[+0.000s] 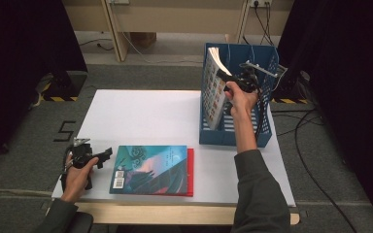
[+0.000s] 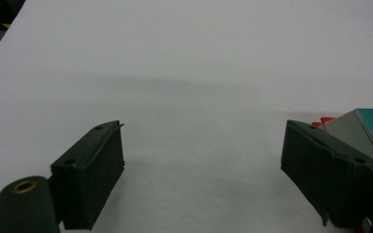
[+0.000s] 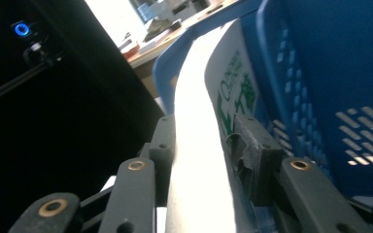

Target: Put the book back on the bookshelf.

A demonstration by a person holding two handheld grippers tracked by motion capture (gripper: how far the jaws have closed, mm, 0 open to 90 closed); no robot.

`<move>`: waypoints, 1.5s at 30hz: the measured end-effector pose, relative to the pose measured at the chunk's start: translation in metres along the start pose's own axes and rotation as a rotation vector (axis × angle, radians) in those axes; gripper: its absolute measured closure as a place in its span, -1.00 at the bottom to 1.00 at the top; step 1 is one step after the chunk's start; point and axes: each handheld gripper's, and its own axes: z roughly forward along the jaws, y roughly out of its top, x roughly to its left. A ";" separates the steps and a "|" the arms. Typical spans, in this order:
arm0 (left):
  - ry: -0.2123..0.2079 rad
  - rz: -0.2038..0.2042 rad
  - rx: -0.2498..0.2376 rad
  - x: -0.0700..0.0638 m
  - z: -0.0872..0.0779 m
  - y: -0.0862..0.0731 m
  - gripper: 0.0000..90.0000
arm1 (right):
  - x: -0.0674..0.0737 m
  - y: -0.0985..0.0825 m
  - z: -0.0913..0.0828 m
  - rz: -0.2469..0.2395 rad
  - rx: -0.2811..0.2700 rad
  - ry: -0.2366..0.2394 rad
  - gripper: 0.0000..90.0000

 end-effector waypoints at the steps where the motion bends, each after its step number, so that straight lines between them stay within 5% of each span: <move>1: 0.000 -0.002 0.000 0.000 0.000 0.000 -0.67 | 0.002 -0.001 0.000 -0.004 -0.002 0.001 0.38; 10: -0.012 -0.003 0.006 0.000 0.001 -0.001 -0.67 | 0.010 -0.012 -0.007 -0.032 0.046 0.046 0.20; 19: -0.008 0.003 0.012 -0.001 0.002 -0.001 -0.67 | -0.001 -0.031 -0.027 -0.028 0.066 0.073 0.18; 26: -0.009 0.000 0.018 0.000 0.003 -0.001 -0.67 | 0.012 -0.036 -0.019 -0.014 0.088 0.098 0.17; 30: -0.006 0.004 0.012 0.000 0.002 -0.001 -0.67 | 0.023 -0.038 -0.012 -0.046 0.108 0.094 0.15; 34: -0.004 0.000 0.011 0.001 0.002 -0.001 -0.67 | 0.025 -0.039 -0.009 -0.034 0.106 0.098 0.13; 36: -0.002 0.000 0.010 0.001 0.002 -0.001 -0.67 | 0.027 -0.040 -0.008 0.012 0.107 0.115 0.07; 45: 0.020 0.025 0.015 0.003 0.005 -0.002 -0.67 | 0.027 -0.043 -0.015 -0.031 0.120 0.142 0.07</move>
